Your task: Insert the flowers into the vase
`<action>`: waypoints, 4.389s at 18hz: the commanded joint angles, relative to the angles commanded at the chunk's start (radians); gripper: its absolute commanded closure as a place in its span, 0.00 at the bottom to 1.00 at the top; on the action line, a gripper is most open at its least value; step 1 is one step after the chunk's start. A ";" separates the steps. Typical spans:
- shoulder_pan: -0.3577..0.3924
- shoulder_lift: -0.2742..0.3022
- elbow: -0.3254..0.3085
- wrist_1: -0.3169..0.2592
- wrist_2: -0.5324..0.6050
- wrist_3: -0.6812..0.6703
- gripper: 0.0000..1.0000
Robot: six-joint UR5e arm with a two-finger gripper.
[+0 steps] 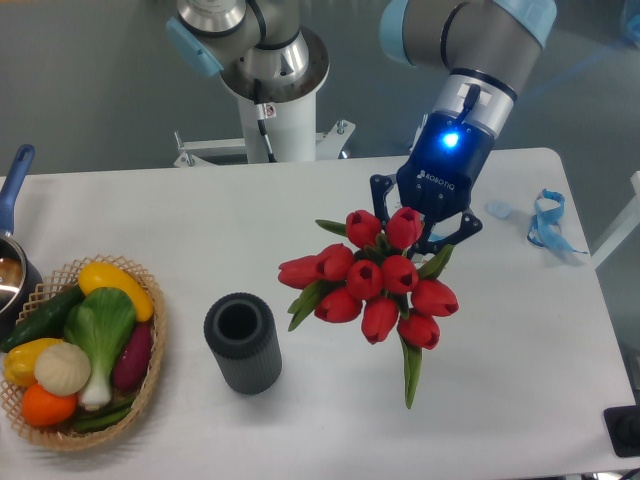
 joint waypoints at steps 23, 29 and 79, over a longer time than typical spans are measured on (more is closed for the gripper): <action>-0.006 -0.046 -0.009 0.002 -0.185 0.017 0.89; -0.041 -0.080 -0.047 0.002 -0.434 0.127 0.89; -0.204 -0.296 -0.224 0.002 -0.537 0.503 0.81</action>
